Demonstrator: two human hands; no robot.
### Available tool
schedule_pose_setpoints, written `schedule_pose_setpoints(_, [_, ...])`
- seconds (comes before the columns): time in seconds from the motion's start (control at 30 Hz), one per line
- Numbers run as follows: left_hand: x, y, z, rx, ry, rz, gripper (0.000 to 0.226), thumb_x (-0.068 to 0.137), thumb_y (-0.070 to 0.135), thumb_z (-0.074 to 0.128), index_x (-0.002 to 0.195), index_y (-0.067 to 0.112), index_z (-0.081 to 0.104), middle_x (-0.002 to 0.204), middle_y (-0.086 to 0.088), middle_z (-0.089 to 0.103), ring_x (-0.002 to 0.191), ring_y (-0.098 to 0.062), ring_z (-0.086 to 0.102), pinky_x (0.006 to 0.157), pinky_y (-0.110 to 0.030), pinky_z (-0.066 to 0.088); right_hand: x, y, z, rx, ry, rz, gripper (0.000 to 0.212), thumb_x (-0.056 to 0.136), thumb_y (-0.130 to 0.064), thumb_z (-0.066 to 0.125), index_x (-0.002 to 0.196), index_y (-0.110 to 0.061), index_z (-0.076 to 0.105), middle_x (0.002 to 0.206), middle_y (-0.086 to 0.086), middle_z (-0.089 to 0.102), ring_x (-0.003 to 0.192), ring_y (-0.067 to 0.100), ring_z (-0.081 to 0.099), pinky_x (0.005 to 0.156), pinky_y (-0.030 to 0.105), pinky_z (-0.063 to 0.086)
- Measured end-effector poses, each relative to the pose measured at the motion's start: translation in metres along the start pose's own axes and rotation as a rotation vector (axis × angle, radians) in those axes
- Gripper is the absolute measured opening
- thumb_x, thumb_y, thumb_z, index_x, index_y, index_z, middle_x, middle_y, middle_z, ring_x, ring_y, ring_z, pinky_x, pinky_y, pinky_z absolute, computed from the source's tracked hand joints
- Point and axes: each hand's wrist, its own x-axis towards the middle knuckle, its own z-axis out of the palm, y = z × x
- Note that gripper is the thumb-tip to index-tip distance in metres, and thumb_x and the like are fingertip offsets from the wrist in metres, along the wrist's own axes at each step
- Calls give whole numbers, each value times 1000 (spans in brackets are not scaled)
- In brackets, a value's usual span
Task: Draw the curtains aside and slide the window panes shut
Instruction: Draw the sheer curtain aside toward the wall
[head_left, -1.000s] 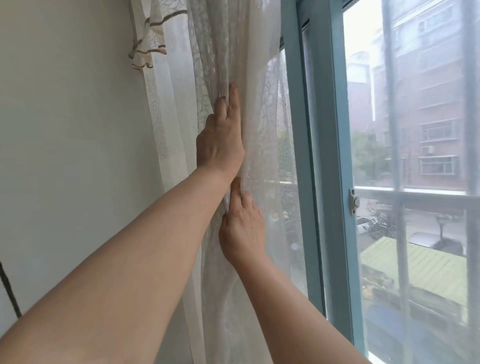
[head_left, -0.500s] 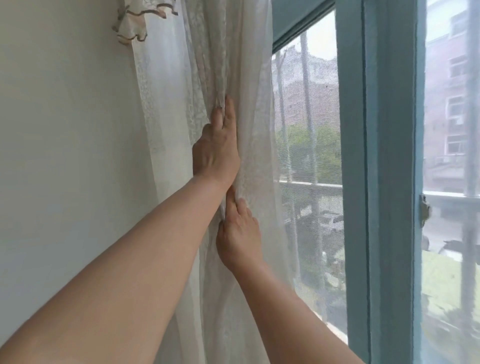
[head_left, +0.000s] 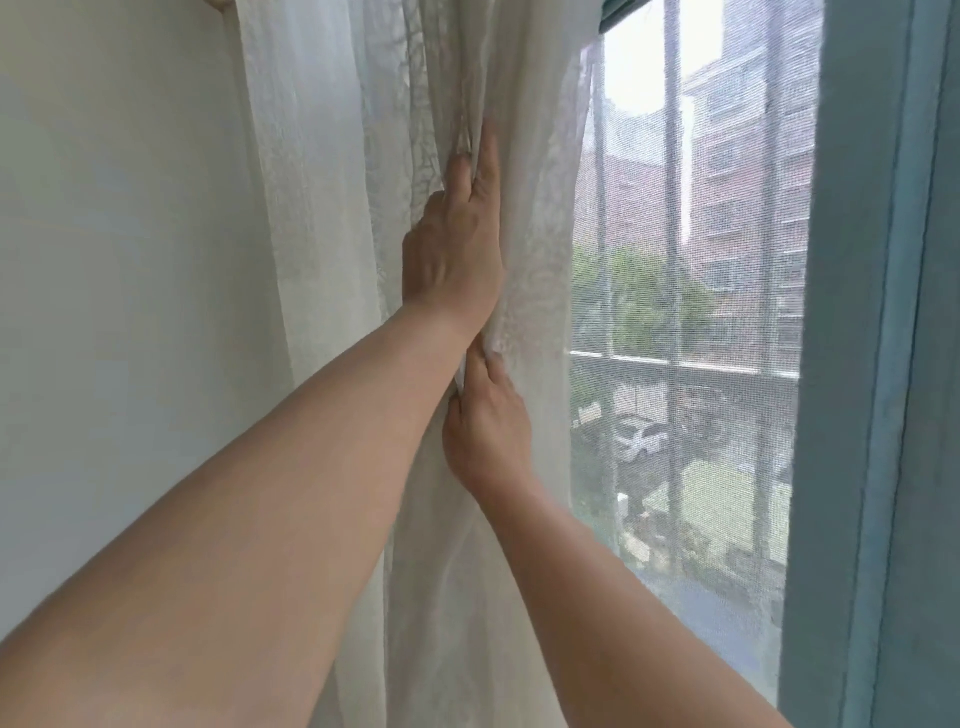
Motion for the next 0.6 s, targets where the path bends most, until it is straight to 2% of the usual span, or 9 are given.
schedule_pose_setpoints(0.1, [2, -16, 30, 31, -20, -22, 72, 91, 4, 44, 149, 15, 3, 150, -13, 23, 107, -33, 52, 73, -40, 47, 13, 18, 23, 9, -21, -7, 69, 83, -2, 41, 147, -12, 18, 136, 12, 42, 113, 32, 45, 89, 40, 38])
schedule_pose_setpoints(0.2, [-1, -38, 64, 63, -40, -58, 75, 88, 2, 46, 149, 15, 3, 146, -13, 27, 105, -33, 51, 65, -37, 39, 23, 36, 52, 34, -44, -16, 71, 82, -1, 41, 148, -14, 18, 134, 11, 43, 109, 33, 47, 86, 39, 39])
schedule_pose_setpoints(0.37, [6, -76, 106, 116, -52, -101, 75, 88, 2, 46, 149, 15, 4, 149, -16, 24, 104, -35, 52, 64, -33, 30, 53, 53, 96, 80, -83, -45, 76, 81, -1, 41, 149, -17, 12, 136, 10, 42, 108, 32, 47, 83, 36, 35])
schedule_pose_setpoints(0.6, [24, -110, 140, 154, -19, -100, 76, 86, 4, 48, 149, 15, 7, 150, -17, 23, 105, -35, 54, 66, -38, 42, 93, 69, 140, 145, -70, -105, 73, 82, 0, 41, 148, -16, 16, 140, 9, 39, 116, 29, 43, 89, 32, 33])
